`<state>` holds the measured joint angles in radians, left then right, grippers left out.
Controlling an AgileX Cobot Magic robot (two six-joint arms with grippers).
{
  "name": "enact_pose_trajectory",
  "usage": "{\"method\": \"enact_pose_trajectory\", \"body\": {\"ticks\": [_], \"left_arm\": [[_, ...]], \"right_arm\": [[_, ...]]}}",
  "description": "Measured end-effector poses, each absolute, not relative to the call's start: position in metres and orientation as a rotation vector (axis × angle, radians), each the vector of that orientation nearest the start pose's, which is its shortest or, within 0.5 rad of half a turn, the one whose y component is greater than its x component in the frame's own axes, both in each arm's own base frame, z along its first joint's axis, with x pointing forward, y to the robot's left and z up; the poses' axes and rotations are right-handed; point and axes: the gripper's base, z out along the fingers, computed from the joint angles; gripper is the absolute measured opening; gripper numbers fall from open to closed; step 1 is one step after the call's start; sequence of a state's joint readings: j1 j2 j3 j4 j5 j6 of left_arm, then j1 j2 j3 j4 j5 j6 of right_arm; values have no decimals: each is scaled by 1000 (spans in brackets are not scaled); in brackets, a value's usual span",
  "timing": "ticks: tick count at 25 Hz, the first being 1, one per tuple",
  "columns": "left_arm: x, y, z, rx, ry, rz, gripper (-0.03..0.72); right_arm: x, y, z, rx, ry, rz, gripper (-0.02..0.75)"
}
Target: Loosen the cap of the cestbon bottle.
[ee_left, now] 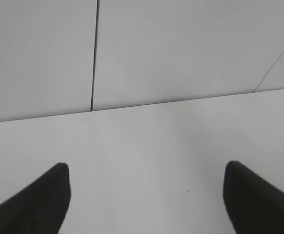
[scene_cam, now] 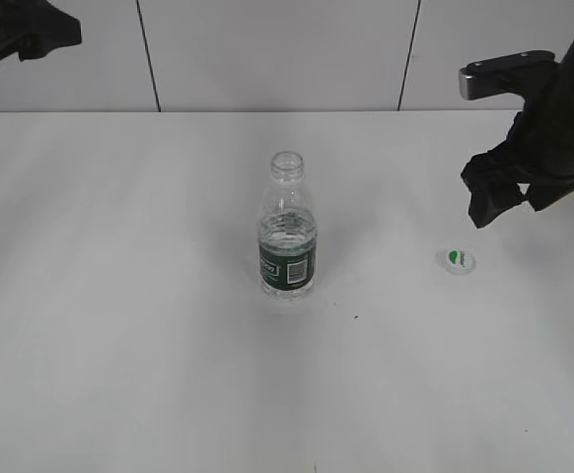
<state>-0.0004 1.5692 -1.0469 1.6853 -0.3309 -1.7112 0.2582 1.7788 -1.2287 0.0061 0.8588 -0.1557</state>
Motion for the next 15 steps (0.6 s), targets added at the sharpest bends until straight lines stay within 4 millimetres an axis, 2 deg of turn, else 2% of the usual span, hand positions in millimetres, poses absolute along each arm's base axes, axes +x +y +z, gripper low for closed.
{"method": "enact_pose_trajectory", "body": {"ticks": [6, 10, 15], "left_arm": [[351, -31, 280, 198, 2028, -366, 577], [350, -32, 280, 202, 2028, -380, 573], [350, -33, 281, 201, 2027, -393, 572]], "right_arm": [[345, 75, 211, -471, 2852, -34, 589], [349, 47, 211, -353, 2880, -54, 589], [350, 23, 210, -235, 2904, -65, 591]]}}
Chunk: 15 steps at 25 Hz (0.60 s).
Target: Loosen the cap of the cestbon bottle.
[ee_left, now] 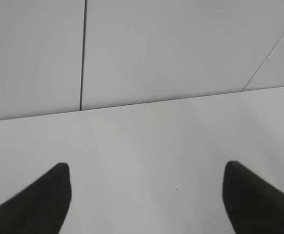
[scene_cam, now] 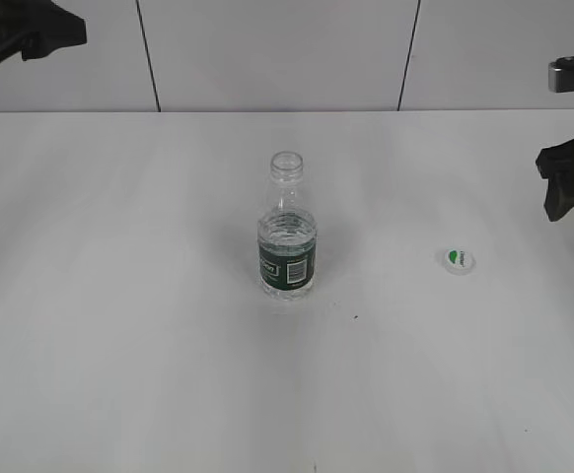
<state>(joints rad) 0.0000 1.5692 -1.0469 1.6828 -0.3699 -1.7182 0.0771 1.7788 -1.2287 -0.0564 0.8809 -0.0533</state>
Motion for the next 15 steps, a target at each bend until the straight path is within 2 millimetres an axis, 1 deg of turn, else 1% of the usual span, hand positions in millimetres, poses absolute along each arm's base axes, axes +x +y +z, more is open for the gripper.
{"method": "enact_pose_trajectory", "body": {"ticks": [3, 15], "left_arm": [[350, -33, 281, 201, 2027, -394, 572], [350, -33, 281, 202, 2027, -395, 569]], "right_arm": [[350, 18, 210, -210, 2906, -67, 591], [350, 18, 210, -209, 2905, -68, 590]]}}
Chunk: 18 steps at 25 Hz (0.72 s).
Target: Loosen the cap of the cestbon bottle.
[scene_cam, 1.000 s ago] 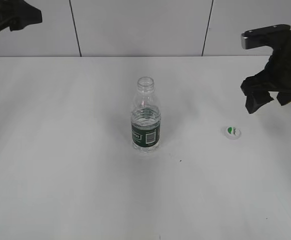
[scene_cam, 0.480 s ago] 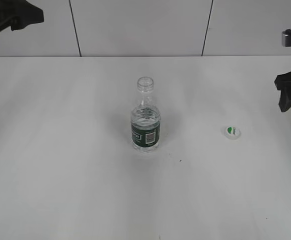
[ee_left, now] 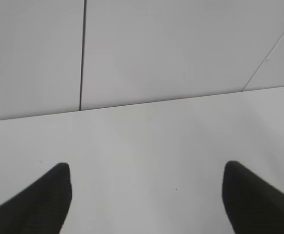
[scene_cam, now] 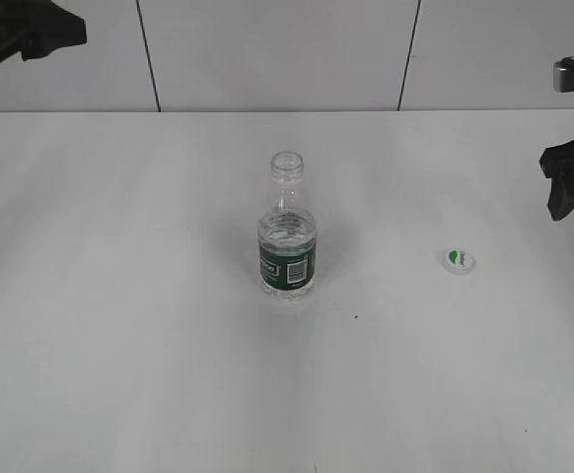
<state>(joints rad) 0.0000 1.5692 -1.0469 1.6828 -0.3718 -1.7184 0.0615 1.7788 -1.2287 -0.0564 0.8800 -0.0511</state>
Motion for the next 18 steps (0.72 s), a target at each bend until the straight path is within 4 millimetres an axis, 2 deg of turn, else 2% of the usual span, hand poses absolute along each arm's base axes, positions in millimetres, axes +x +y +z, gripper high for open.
{"method": "enact_pose_trajectory", "body": {"ticks": [18], "left_arm": [[350, -33, 281, 202, 2027, -395, 566]], "right_arm": [[351, 18, 210, -209, 2903, -67, 590]]}}
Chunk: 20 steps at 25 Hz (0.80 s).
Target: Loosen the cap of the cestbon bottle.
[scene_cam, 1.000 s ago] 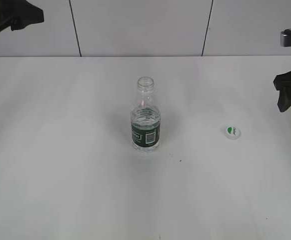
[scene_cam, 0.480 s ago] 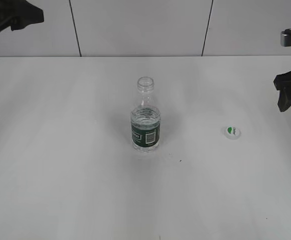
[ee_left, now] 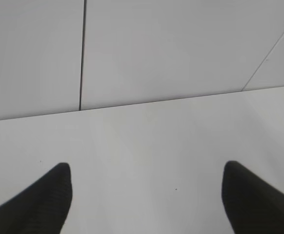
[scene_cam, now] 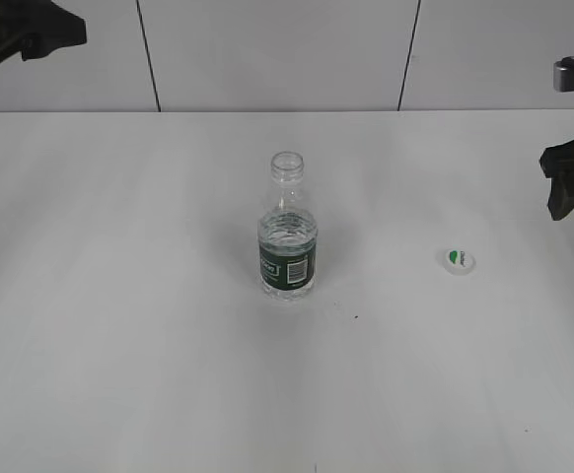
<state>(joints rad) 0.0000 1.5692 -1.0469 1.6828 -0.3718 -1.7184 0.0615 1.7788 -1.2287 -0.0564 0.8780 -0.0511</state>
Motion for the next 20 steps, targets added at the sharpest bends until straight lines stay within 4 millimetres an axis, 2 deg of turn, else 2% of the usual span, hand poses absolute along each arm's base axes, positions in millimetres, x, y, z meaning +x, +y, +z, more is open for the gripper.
{"method": "enact_pose_trajectory", "body": {"ticks": [6, 10, 15, 20], "left_arm": [[350, -33, 281, 185, 2024, -406, 566], [350, -37, 284, 148, 2002, -494, 564], [351, -41, 292, 135, 1914, -575, 563], [353, -39, 294, 122, 1823, -556, 561]], "right_arm": [[351, 18, 210, -209, 2903, -67, 590], [351, 18, 210, -209, 2903, -67, 590], [351, 18, 210, -209, 2903, -67, 590], [351, 18, 210, -209, 2903, -67, 590]]}}
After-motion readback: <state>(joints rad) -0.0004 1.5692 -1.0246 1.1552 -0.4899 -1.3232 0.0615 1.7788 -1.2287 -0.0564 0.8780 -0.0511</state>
